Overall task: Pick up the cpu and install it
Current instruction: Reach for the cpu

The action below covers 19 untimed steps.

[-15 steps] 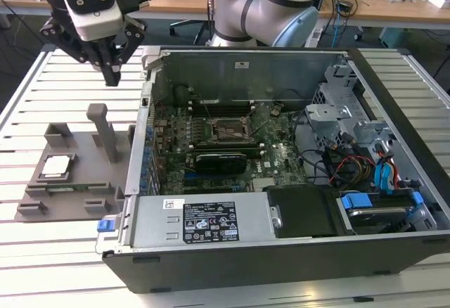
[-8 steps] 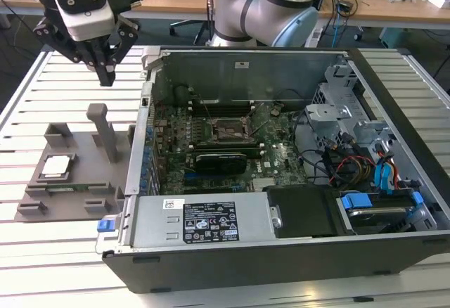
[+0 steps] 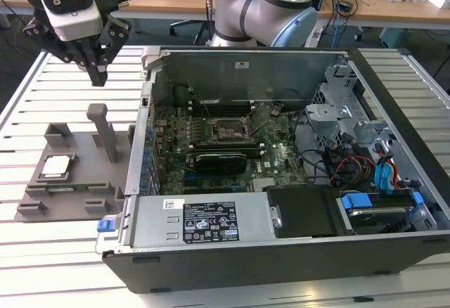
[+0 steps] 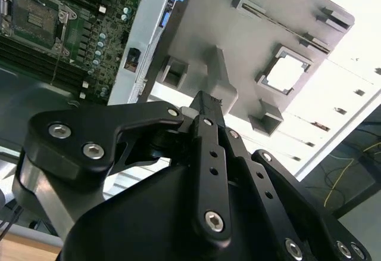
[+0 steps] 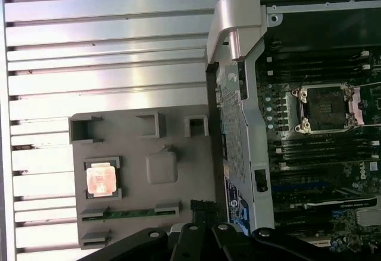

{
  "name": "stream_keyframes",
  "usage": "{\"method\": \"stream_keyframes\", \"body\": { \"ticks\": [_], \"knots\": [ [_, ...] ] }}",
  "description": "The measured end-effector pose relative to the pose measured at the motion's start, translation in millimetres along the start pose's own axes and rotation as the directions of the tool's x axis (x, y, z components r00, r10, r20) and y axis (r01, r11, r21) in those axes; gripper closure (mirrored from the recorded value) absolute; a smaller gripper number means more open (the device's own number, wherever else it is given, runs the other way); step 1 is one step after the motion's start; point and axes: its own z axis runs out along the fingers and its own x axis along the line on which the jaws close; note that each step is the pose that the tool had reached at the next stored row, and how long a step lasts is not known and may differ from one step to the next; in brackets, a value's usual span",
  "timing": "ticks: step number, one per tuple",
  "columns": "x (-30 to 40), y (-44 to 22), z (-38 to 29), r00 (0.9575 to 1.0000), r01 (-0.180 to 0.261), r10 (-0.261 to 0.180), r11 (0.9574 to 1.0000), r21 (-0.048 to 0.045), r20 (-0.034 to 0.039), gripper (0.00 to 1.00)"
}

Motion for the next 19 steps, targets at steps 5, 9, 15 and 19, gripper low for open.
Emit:
{"method": "stream_keyframes", "body": {
  "ticks": [5, 9, 15, 19],
  "knots": [
    [10.1, -0.8, -0.1, 1.0, 0.0, 0.0, 1.0, 0.0, 0.0, 0.89],
    [22.1, -1.7, -0.1, 1.0, 0.0, 0.0, 1.0, 0.0, 0.0, 0.89],
    [40.7, -3.1, -0.3, 1.0, 0.0, 0.0, 1.0, 0.0, -0.0001, 0.89],
    [51.9, -3.9, -0.3, 1.0, 0.0, 0.0, 1.0, 0.0, 0.0, 0.89]
  ]
}}
